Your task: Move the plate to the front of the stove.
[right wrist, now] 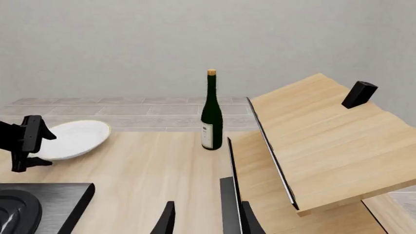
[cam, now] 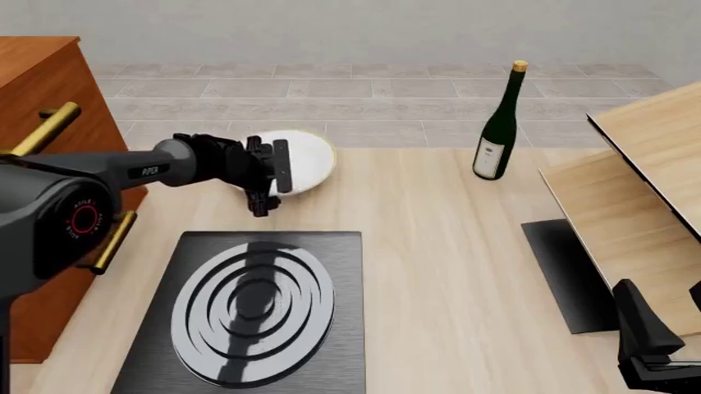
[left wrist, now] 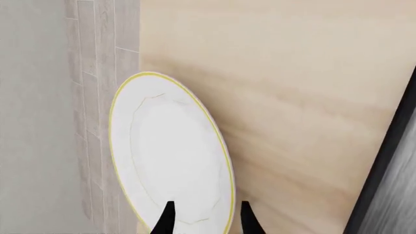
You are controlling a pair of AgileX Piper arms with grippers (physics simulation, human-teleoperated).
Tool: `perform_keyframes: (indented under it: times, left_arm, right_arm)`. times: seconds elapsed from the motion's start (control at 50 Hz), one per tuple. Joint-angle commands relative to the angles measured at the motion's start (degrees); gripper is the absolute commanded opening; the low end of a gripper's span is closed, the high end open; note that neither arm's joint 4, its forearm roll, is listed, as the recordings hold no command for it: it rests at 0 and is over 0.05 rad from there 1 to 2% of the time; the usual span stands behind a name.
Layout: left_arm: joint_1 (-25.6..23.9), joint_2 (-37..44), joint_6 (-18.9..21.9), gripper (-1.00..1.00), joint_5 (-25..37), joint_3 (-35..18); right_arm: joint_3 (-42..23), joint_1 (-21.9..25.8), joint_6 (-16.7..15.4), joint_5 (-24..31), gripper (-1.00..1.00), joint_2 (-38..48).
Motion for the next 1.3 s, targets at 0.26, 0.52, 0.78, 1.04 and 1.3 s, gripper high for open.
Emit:
perform_keyframes:
  times: [0.26,0.52,0.78,1.04,1.3]
  left_arm:
    - [0.0,-2.9,0.2,1.00,0.6,1.6]
    - [0.8,-7.0,0.5,1.00,0.8,4.0]
    - [0.7,-11.4,-0.4,1.00,1.2,4.4]
    - [0.8,-13.0,-2.3,1.00,0.2,2.1]
    - [0.8,-15.2,-3.2,1.00,-3.3,2.2]
  right_arm:
    - [0.0,0.0,0.0,0.0,1.00,0.0]
    - [0.0,0.0,0.0,0.0,1.00,-0.1]
    - [0.0,0.0,0.0,0.0,1.00,0.0]
    - [0.0,0.1,0.0,0.0,1.00,-0.1]
    - [0.0,0.1,-0.1,0.1,1.00,-0.1]
